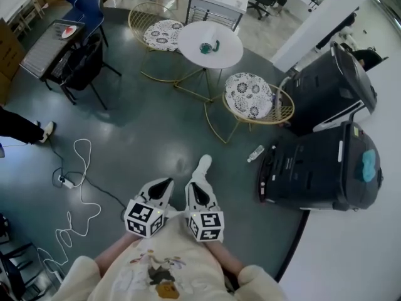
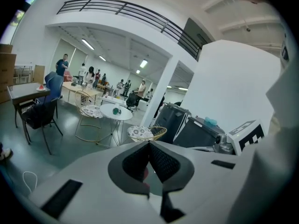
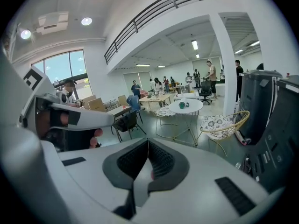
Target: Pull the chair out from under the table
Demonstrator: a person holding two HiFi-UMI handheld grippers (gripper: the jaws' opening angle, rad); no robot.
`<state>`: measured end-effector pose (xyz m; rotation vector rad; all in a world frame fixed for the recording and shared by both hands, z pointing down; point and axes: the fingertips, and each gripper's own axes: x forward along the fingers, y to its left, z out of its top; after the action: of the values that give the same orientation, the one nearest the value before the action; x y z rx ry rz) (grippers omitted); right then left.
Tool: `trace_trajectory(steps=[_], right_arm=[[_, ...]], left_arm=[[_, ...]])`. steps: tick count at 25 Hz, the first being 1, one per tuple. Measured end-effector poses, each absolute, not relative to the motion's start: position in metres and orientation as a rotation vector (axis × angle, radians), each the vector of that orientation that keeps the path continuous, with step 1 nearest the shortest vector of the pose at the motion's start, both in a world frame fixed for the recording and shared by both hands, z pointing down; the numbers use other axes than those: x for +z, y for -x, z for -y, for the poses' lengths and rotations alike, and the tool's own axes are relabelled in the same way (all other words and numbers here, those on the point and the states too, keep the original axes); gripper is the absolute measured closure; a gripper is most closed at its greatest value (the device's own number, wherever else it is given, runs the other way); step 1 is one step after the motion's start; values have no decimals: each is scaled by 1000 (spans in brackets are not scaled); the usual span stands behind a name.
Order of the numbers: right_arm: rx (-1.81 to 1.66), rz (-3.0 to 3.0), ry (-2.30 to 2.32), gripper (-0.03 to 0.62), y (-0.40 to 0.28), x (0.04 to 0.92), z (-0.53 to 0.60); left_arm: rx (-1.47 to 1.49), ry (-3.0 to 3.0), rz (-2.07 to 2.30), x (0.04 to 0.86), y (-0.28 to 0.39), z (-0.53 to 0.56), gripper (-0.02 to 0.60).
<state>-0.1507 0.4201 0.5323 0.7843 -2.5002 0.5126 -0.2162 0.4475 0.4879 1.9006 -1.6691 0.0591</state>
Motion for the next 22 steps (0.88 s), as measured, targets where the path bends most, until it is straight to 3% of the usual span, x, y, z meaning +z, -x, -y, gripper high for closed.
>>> trace_trajectory(steps=[11,22], right_arm=[[403,2599,-640,585,198,507,-245],[493,2612,-724,585,154,497,-19]], left_arm=[[156,-1894,1710,487,235,-269,580],[159,-1873,1713,481,204,-51,580]])
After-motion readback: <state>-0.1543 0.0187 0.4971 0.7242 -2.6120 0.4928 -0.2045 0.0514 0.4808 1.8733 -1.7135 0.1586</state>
